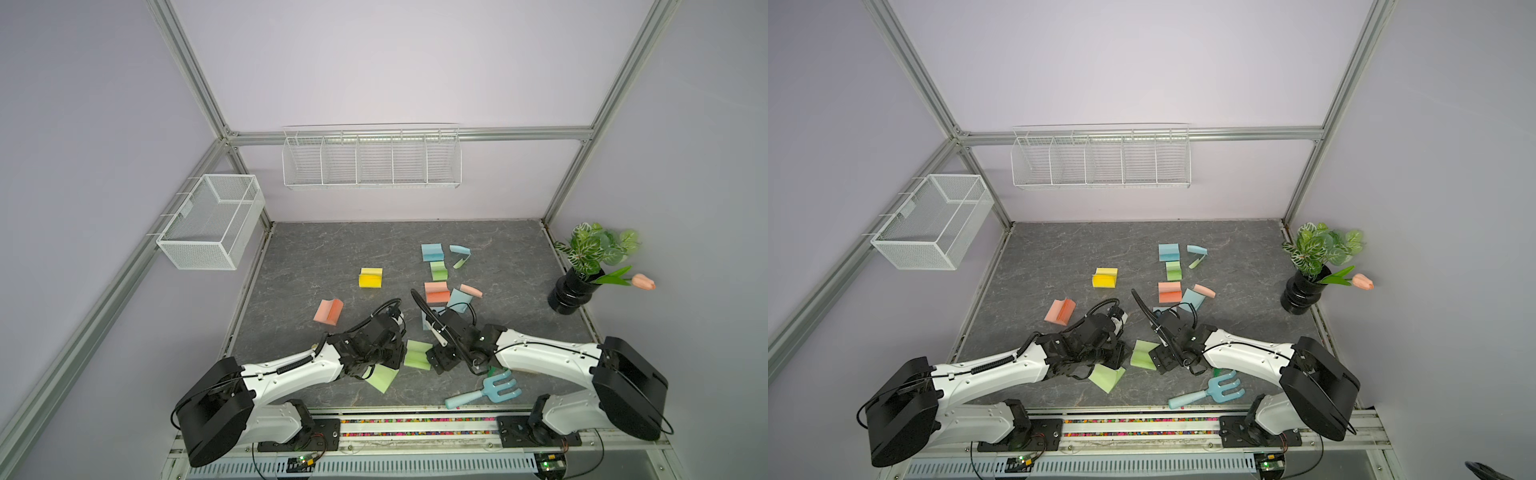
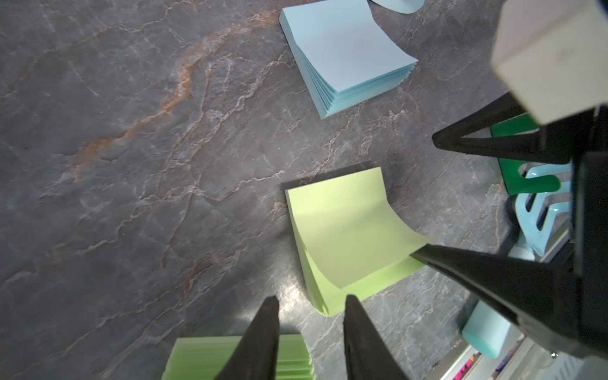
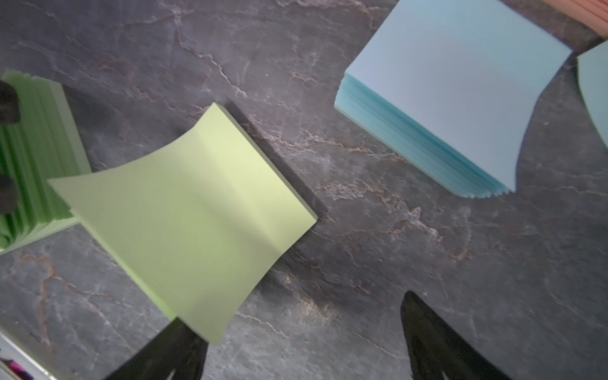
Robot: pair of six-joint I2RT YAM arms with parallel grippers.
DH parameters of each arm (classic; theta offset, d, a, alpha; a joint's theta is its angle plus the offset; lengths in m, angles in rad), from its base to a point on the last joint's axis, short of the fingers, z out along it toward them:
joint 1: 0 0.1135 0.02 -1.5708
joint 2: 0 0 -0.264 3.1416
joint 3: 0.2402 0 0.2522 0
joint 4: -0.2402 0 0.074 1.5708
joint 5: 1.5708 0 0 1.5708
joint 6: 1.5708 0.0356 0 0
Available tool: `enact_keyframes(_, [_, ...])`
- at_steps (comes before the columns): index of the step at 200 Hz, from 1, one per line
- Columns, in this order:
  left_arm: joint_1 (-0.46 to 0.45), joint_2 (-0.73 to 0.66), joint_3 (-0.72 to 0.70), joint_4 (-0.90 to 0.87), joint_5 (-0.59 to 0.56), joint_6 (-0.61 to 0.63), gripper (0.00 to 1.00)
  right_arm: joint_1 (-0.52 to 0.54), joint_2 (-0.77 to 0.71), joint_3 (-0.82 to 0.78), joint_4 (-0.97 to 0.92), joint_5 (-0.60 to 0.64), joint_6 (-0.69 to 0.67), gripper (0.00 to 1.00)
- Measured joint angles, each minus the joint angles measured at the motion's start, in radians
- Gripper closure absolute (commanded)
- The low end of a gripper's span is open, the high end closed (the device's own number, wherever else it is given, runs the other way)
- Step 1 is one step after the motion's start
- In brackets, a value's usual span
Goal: Tear off pages from different memo pads
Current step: Pick up the memo pad from the center of the board.
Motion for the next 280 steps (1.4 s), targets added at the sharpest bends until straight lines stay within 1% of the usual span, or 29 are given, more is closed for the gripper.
enact_keyframes(37, [0.0,0.008,-0.001,0.017,0.008,-0.006,0.65,0.0,0.002,0.014,0.003,0.013,-0.014,0.1])
enact_keyframes(60, [0.0,-0.004,-0.002,0.008,-0.035,-0.027,0.65,0.0,0.029,0.038,0.01,-0.019,-0.055,0.0])
enact_keyframes(70, [0.0,-0.029,-0.007,-0.004,-0.068,-0.042,0.65,0.001,0.051,0.058,0.007,-0.035,-0.082,0.03])
enact_keyframes(117, [0.001,-0.246,-0.054,-0.06,-0.248,-0.106,0.65,0.012,0.156,0.175,-0.042,-0.074,-0.174,0.17])
enact_keyframes(131, [0.002,-0.298,-0.075,-0.068,-0.283,-0.114,0.65,0.013,0.179,0.209,-0.061,-0.078,-0.198,0.24])
enact_keyframes(162, [0.002,-0.353,-0.106,-0.082,-0.325,-0.123,0.65,0.013,0.237,0.268,-0.104,-0.087,-0.243,0.56])
enact_keyframes(173, [0.002,-0.357,-0.109,-0.084,-0.333,-0.125,0.65,0.014,0.255,0.284,-0.119,-0.093,-0.267,0.62])
enact_keyframes(192, [0.003,-0.358,-0.111,-0.086,-0.34,-0.128,0.65,0.019,0.283,0.305,-0.145,-0.107,-0.282,0.64])
enact_keyframes(197, [0.003,-0.358,-0.111,-0.085,-0.34,-0.129,0.65,0.02,0.288,0.31,-0.152,-0.111,-0.286,0.68])
enact_keyframes(200, [0.003,-0.358,-0.111,-0.085,-0.34,-0.129,0.66,0.021,0.29,0.313,-0.156,-0.114,-0.293,0.72])
enact_keyframes(209, [0.003,-0.358,-0.113,-0.085,-0.34,-0.129,0.66,0.024,0.293,0.319,-0.168,-0.119,-0.302,0.91])
enact_keyframes(211, [0.003,-0.359,-0.114,-0.085,-0.34,-0.129,0.66,0.024,0.293,0.32,-0.171,-0.12,-0.307,0.93])
enact_keyframes(244, [0.003,-0.36,-0.122,-0.083,-0.328,-0.121,0.66,0.018,0.277,0.335,-0.209,-0.136,-0.378,0.94])
enact_keyframes(261, [0.003,-0.36,-0.122,-0.071,-0.303,-0.11,0.66,0.002,0.24,0.335,-0.213,-0.178,-0.42,0.93])
enact_keyframes(280, [0.003,-0.36,-0.122,-0.05,-0.259,-0.092,0.63,-0.008,0.18,0.335,-0.213,-0.212,-0.478,0.93])
